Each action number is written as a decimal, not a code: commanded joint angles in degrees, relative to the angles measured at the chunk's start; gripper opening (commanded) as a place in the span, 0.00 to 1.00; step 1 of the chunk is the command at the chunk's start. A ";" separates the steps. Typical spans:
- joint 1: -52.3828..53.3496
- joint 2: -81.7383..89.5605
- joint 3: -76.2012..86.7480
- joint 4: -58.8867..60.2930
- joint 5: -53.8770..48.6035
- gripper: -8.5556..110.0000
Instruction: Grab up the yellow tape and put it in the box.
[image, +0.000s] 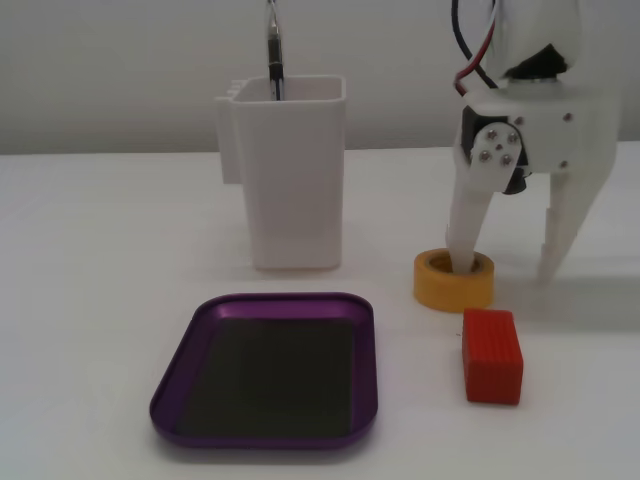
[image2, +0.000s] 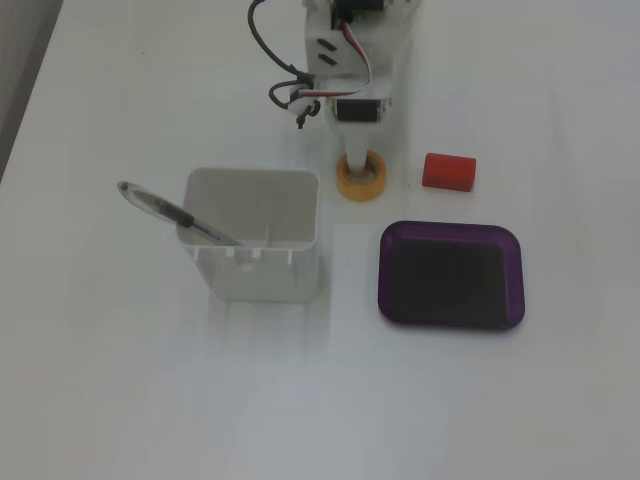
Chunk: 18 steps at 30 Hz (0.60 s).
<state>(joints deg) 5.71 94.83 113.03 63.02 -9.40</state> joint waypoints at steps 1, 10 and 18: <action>0.00 0.18 0.44 -1.49 -0.26 0.22; -0.79 1.76 -2.72 3.34 -0.09 0.07; -15.47 11.69 -14.77 19.16 0.53 0.07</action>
<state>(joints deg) -6.77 100.63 103.10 78.22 -9.14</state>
